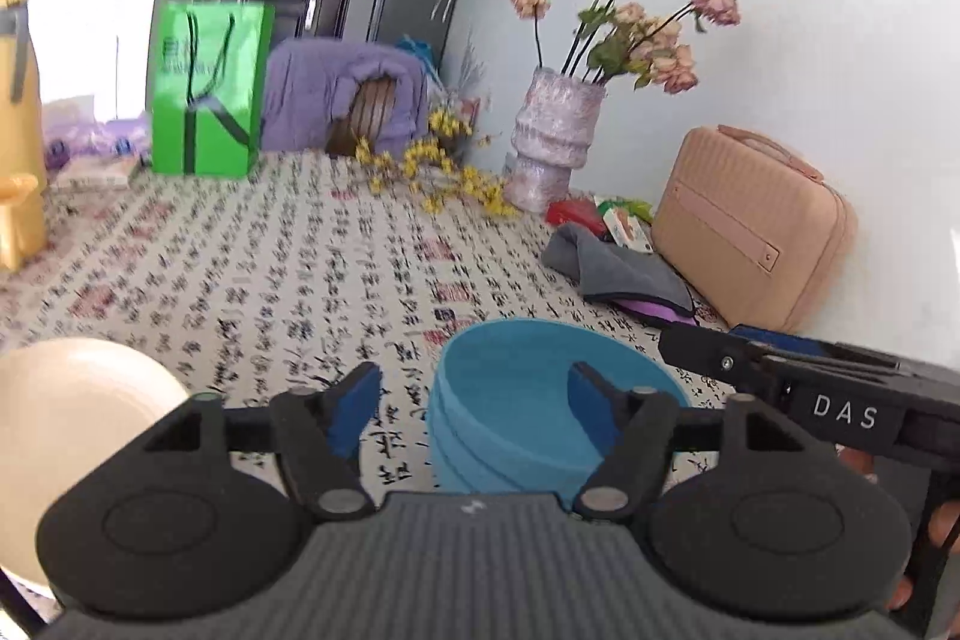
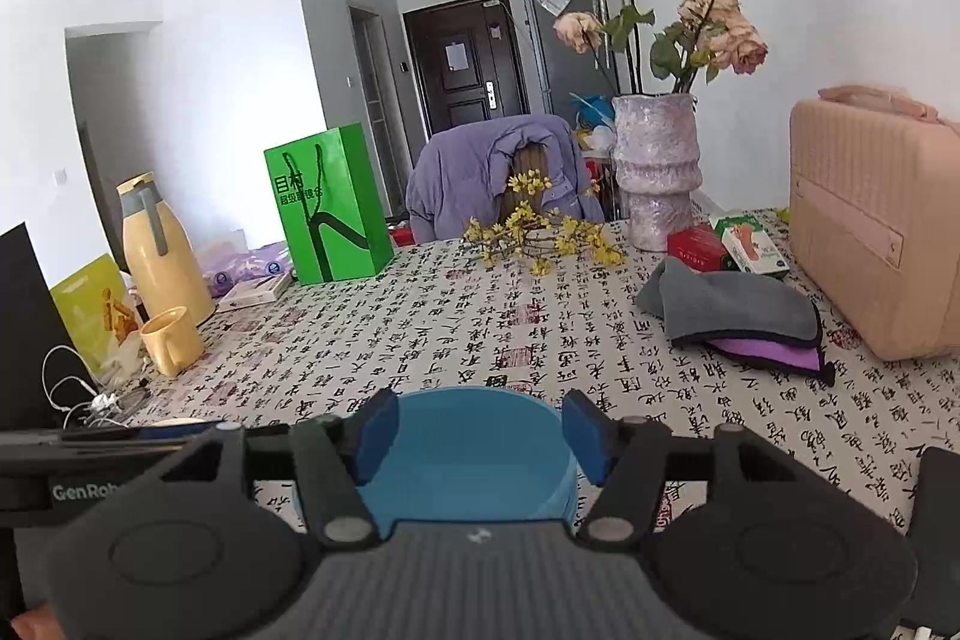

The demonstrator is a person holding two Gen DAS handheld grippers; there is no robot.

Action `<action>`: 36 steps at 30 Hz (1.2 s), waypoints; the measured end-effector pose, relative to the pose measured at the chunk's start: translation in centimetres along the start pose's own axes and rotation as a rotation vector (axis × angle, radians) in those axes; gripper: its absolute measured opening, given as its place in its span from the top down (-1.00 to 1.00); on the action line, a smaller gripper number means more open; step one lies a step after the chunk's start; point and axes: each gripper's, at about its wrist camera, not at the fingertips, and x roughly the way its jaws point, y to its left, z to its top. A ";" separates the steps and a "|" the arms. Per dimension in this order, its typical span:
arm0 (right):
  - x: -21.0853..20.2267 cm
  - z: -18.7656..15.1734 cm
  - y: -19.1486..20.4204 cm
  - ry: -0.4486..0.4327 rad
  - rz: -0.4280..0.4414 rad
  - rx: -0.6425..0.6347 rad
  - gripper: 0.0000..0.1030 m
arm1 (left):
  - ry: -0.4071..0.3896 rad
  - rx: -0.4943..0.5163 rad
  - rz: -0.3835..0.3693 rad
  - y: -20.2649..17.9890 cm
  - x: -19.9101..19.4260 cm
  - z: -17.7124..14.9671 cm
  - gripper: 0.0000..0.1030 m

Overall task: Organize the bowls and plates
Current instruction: 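Withdraw both grippers from the three-bowl stack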

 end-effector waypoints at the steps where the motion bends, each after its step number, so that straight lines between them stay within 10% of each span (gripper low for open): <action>1: -0.7 -0.4 0.4 -0.018 -0.002 -0.023 -0.33 | -0.021 0.021 0.018 -0.1 -1.0 -0.6 -0.58; 5: -3.3 -2.1 1.8 -0.059 0.002 -0.116 -0.64 | -0.071 0.098 0.087 -0.3 -4.4 -3.6 -0.74; 18: -8.6 -10.7 4.3 -0.036 0.057 -0.243 -0.69 | -0.190 0.074 0.265 0.2 -12.3 -12.1 -1.00; 36: -12.2 -16.3 3.6 -0.057 0.027 -0.199 -0.69 | -0.187 0.070 0.263 -0.6 -12.6 -15.0 -1.00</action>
